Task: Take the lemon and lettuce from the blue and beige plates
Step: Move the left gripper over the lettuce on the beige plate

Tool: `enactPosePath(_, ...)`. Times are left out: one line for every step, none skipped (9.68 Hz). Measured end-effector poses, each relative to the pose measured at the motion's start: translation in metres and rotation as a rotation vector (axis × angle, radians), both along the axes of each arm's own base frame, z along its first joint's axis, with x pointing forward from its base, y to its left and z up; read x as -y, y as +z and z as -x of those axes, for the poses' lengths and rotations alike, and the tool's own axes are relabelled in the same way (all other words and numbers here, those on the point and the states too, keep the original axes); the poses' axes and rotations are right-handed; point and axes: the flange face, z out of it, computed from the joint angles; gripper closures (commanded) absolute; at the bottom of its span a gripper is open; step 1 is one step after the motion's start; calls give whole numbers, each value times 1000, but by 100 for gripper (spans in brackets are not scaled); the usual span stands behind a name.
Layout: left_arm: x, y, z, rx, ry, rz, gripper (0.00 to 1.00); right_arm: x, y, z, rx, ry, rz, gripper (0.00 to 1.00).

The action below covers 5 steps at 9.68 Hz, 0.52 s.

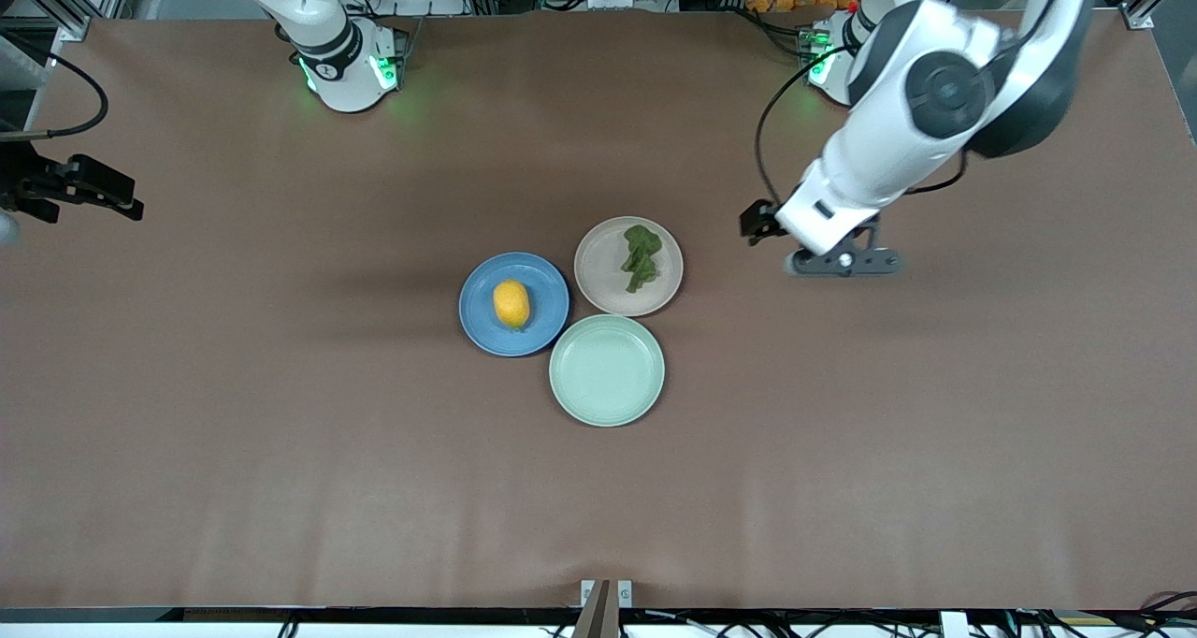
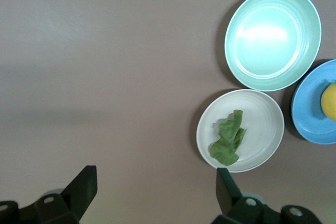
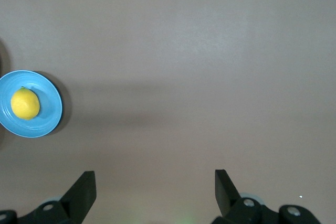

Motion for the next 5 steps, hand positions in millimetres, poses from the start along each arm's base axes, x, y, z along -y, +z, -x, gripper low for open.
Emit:
enactPosePath(22, -20, 5, -9, 19, -14, 0, -2, -1, 0, -3, 3, 0, 0)
enactPosePath(46, -43, 12, -11, 38, -41, 0, -5, -1, 0, -5, 8, 0, 0)
enactPosePath(70, -66, 21, -15, 52, -60, 0, -9, -3, -1, -10, 16, 0, 0)
enactPosePath(88, -85, 29, -26, 62, -66, 0, -15, -7, -3, -17, 26, 0, 0)
enactPosePath(101, -103, 34, -38, 75, -67, 0, -23, -13, -6, -28, 39, 1, 0)
